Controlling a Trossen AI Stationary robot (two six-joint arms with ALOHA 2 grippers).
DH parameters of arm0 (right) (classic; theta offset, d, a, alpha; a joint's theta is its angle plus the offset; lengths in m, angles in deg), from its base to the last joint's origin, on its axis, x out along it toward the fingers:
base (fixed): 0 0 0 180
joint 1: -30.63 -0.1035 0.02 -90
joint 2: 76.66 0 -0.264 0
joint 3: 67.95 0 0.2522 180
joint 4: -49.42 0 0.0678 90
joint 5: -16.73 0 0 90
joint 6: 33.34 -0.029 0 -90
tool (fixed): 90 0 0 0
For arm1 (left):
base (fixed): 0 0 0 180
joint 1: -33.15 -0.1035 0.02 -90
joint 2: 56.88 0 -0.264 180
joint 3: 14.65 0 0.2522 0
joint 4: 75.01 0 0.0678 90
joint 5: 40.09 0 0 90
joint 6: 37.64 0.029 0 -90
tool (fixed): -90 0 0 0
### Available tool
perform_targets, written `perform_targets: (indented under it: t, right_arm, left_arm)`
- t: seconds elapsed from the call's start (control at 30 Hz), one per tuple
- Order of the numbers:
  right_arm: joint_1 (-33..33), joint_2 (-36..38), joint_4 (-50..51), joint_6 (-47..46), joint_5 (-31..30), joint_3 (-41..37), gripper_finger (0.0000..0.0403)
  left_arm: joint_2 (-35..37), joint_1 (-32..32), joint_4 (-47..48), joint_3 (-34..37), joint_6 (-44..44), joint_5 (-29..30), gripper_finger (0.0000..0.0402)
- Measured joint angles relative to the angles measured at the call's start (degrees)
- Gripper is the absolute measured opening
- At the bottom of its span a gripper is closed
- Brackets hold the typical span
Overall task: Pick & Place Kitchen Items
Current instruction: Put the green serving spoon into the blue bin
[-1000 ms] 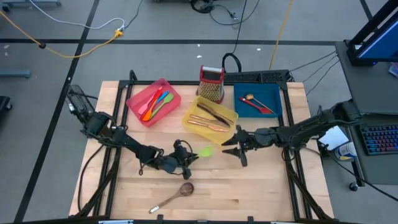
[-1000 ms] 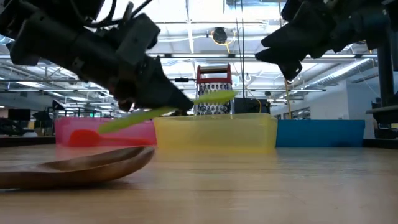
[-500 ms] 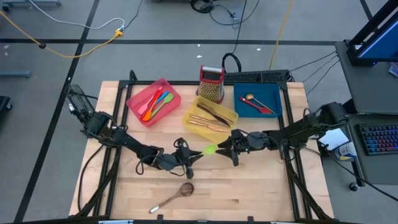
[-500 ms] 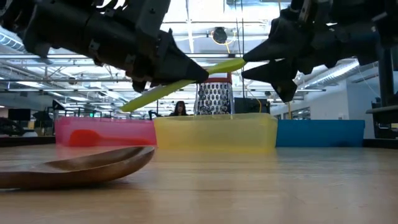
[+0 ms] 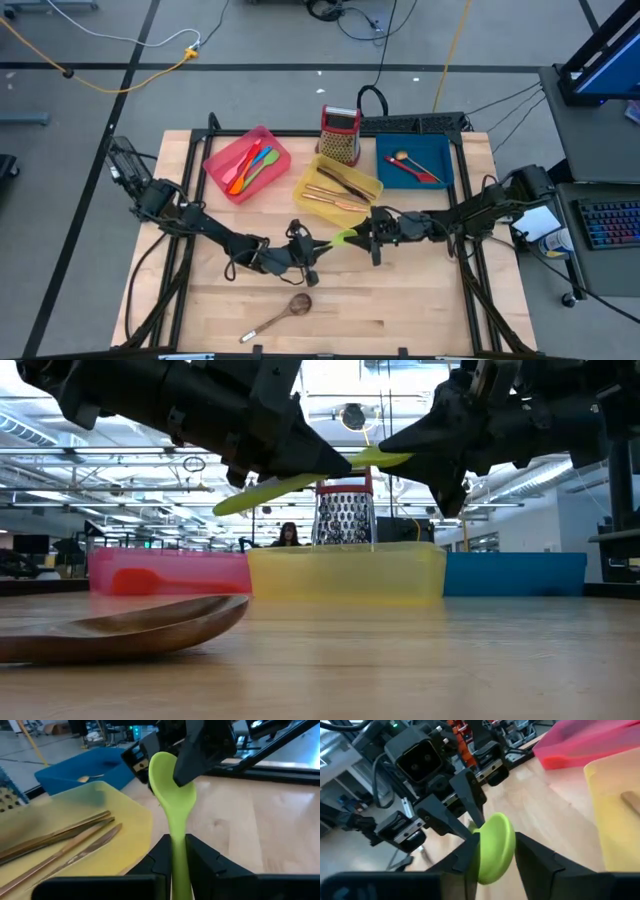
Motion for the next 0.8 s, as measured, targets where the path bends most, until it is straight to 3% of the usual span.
perform_targets:
  t: [0.27, 0.8]
  right_arm:
    - [0.06, -0.04, 0.95, 3.31, -0.36, 0.00, 0.0016]
    - [0.04, -0.02, 4.39, 0.81, -0.10, 0.00, 0.0016]
  left_arm:
    - [0.04, 0.07, 2.47, -0.10, -3.21, -0.24, 0.0044]
    - [0.07, 0.00, 3.35, -0.08, -4.59, -1.34, 0.0121]
